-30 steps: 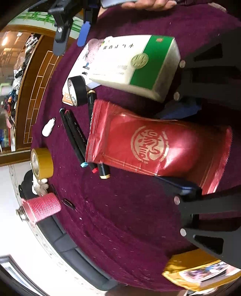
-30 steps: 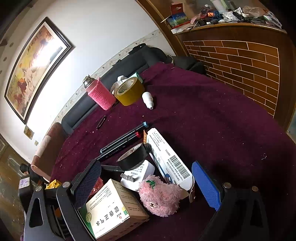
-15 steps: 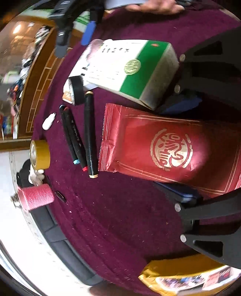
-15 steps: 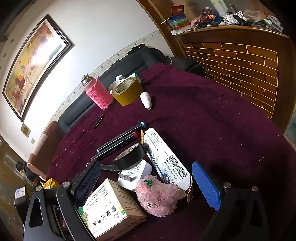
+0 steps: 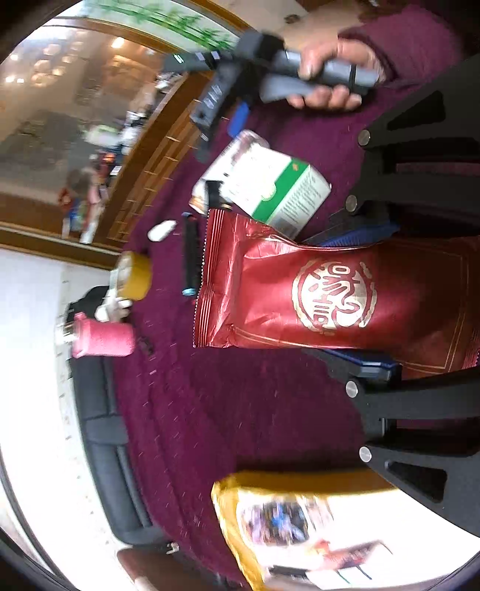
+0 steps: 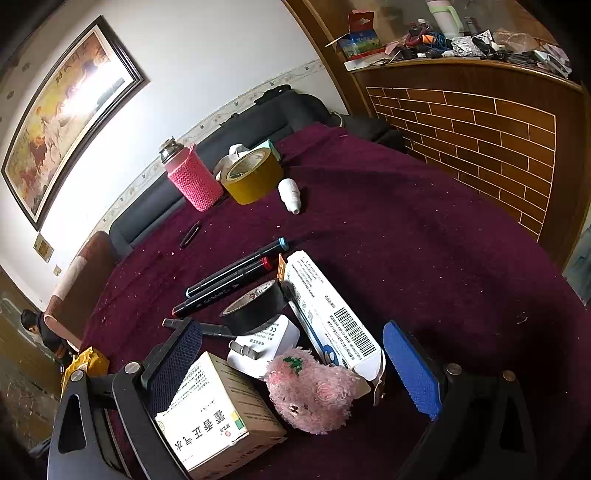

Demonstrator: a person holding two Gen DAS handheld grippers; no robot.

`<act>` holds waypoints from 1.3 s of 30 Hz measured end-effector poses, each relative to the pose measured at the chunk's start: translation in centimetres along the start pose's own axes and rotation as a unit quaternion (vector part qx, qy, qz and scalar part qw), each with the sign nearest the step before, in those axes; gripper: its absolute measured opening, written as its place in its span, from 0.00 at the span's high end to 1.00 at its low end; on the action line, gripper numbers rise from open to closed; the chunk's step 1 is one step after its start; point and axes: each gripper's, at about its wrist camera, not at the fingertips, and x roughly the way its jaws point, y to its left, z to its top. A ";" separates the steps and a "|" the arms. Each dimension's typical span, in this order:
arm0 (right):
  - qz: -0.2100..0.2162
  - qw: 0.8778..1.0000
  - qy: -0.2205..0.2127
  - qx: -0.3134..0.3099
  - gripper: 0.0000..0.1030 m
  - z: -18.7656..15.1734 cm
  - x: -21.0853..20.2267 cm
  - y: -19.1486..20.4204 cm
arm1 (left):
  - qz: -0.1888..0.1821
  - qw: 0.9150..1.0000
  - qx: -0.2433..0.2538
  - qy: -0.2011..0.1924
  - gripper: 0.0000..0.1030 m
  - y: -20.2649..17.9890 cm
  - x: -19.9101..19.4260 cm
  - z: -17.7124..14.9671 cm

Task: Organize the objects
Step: 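Grasp the green-and-white medicine box with the right tool while the left tool lifts the packet, then carry the packet and green box into the tray and open both tools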

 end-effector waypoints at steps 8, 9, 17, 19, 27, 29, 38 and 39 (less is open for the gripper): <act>0.100 0.993 0.050 0.036 0.02 -2.0 -4.2 1.0 | 0.021 0.998 -0.011 -0.052 0.56 2.2 -6.8 -1.7; 0.109 0.991 0.066 0.036 0.01 -2.4 -4.3 1.2 | 0.021 0.998 -0.017 -0.057 0.56 2.8 -7.3 -2.2; 0.097 0.978 0.165 0.081 0.01 -3.6 1.2 3.5 | 0.019 0.995 -0.067 -0.077 0.56 6.2 -10.5 -5.0; 0.086 0.981 0.163 0.055 0.01 -3.3 2.4 5.7 | 0.024 0.994 -0.075 -0.081 0.55 7.0 -11.4 -5.7; 0.025 0.985 0.157 -0.071 0.01 -2.9 4.6 13.8 | 0.032 0.990 -0.107 -0.090 0.55 9.6 -13.2 -7.5; -0.007 0.982 0.156 -0.106 0.01 -3.2 4.9 15.4 | 0.032 0.989 -0.115 -0.091 0.55 10.3 -13.3 -7.8; -0.117 0.959 0.156 -0.204 0.09 -4.8 7.2 17.5 | 0.057 0.982 -0.148 -0.099 0.55 13.4 -15.0 -9.2; -0.120 0.957 0.161 -0.208 0.26 -5.0 7.4 17.4 | 0.065 0.981 -0.155 -0.100 0.55 14.0 -15.3 -9.5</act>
